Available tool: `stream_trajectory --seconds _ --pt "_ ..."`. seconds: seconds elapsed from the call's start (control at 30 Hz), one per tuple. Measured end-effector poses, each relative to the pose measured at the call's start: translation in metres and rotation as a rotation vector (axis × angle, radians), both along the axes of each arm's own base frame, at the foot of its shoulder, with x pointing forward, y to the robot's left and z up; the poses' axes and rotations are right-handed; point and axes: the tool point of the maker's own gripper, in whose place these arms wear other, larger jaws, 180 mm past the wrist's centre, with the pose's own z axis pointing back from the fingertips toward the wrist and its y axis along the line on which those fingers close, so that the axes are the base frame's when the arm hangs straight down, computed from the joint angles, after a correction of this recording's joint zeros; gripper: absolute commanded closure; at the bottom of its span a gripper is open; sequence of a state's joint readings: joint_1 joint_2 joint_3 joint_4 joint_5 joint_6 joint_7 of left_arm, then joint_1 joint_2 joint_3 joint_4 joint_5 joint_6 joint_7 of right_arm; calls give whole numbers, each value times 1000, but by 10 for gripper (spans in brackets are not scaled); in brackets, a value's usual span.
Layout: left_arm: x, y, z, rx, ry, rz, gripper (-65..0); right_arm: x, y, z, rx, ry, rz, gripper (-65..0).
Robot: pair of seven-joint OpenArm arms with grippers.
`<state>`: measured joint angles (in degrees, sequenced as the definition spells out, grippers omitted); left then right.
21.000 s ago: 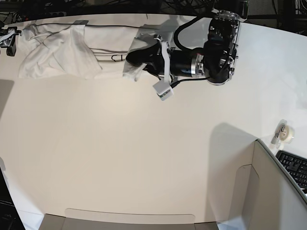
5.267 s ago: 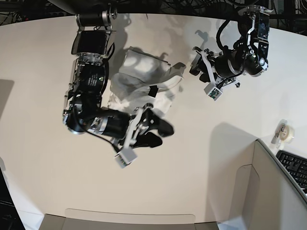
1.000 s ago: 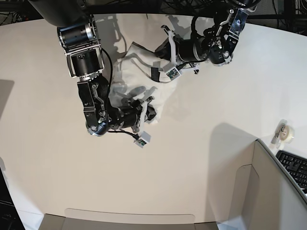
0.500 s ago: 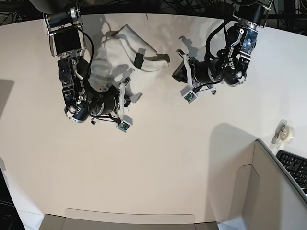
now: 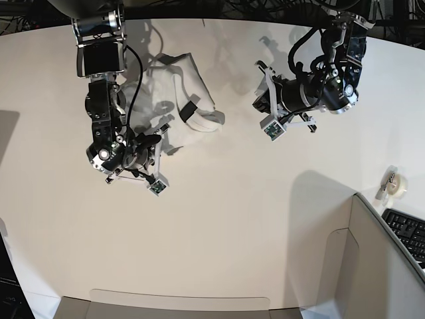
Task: Layout the t-shirt on the table in an organized manner, then fold the t-shirt properly
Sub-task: 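Withdraw the left gripper while the right gripper adjusts the bundle's corner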
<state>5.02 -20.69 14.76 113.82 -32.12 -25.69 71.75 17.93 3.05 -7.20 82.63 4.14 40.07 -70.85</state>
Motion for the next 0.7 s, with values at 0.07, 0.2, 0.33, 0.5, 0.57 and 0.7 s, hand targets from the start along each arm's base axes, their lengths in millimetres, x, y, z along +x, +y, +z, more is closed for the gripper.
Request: stream_trajectory --seconds 0.07,0.2,0.33,0.5,0.57,0.7 --pt "-7 -6 5 -11 -6 -24 0 -2 8 -8 15 20 3 0" --pt "-26 -30 8 -142 66 -51 0 -2 8 -10 19 22 -1 0" --pt "-45 -51 18 -292 136 -83 0 1 -6 -9 47 23 -68 0" --pt "-57 -73 31 -413 180 -123 0 10 -27 -3 40 11 -132 0" --pt "-65 -89 31 -440 201 -155 0 10 -30 -3 47 10 -144 0" --pt "-83 -116 20 -486 287 -194 0 8 -33 -4 62 15 -163 0"
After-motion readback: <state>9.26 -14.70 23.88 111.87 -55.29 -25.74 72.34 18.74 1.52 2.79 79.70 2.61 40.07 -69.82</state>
